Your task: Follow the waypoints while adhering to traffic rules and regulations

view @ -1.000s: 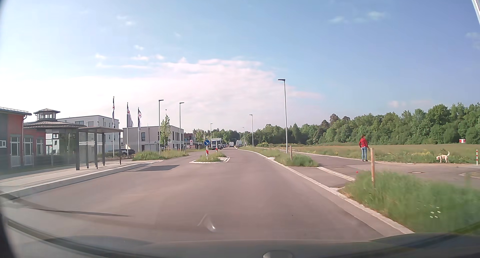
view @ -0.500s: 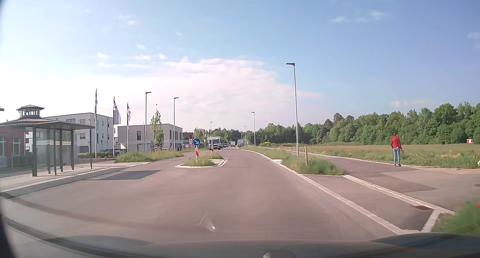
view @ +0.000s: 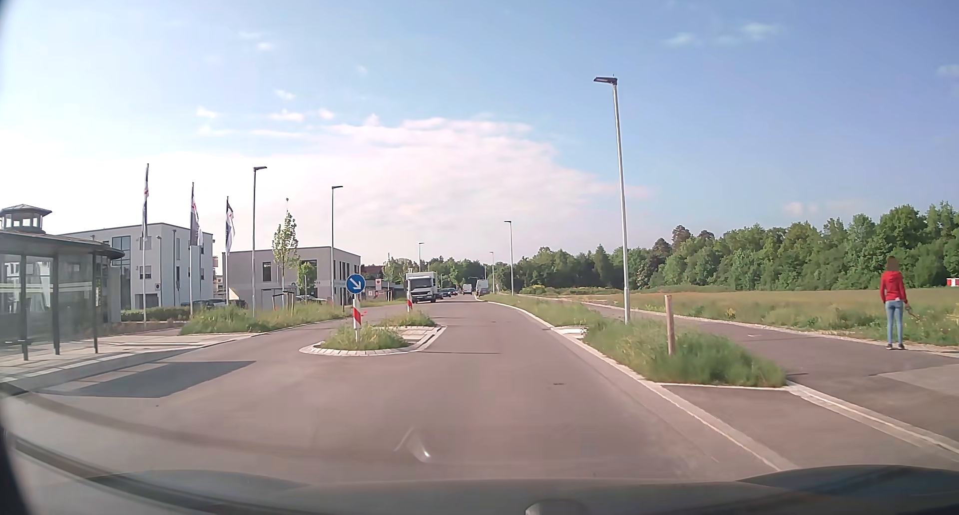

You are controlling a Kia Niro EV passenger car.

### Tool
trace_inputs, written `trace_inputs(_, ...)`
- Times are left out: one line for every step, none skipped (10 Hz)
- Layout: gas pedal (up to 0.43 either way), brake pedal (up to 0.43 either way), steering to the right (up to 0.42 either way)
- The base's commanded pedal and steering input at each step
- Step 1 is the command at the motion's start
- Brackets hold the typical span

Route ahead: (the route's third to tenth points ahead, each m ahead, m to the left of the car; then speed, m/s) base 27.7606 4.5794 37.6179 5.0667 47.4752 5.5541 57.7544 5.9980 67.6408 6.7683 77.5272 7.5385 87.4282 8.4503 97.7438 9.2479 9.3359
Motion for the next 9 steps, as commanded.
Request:
trace_inputs(0.059, 0.0, -0.007)
trace_inputs(0.059, 0.0, -0.008)
trace_inputs(0.059, 0.0, -0.008)
trace_inputs(0.059, 0.0, -0.009)
trace_inputs(0.059, 0.0, -0.01)
trace_inputs(0.059, 0.0, -0.011)
trace_inputs(0.059, 0.0, -0.013)
trace_inputs(0.067, 0.0, -0.016)
trace_inputs(0.098, 0.0, -0.018)
